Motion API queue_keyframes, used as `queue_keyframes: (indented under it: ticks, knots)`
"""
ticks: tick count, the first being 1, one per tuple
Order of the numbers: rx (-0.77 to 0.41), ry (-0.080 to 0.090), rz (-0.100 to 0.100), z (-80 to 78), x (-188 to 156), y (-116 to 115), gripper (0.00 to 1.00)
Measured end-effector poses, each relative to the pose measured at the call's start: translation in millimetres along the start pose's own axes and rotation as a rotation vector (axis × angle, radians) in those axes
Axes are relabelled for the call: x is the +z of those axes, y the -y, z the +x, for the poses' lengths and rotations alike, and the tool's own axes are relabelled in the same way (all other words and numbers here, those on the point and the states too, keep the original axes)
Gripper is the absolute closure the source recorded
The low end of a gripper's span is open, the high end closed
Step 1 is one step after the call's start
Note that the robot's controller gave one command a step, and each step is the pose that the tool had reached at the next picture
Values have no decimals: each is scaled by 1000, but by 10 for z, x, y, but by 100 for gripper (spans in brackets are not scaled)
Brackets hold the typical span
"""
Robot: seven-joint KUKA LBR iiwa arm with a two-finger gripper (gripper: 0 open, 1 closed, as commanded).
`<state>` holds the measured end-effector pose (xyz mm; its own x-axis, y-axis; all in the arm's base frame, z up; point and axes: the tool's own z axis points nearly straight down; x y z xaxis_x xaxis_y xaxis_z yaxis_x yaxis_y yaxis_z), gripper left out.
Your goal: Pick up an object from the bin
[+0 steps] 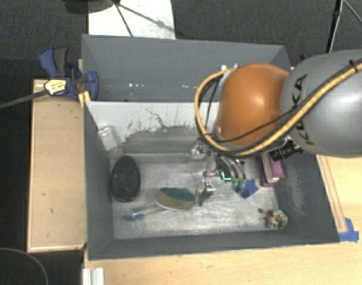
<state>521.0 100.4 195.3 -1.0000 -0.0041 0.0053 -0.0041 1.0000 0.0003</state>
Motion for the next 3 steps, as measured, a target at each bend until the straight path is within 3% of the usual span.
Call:
queue_keyframes:
  ticks: [1, 2, 3]
  knots:
    - [-160, 9, -2, -289, 1264, -1042, 0]
    - [-148, 16, -2, -315, 1216, -1014, 100]
    - [-144, 6, 1, -288, 1239, -1001, 0]
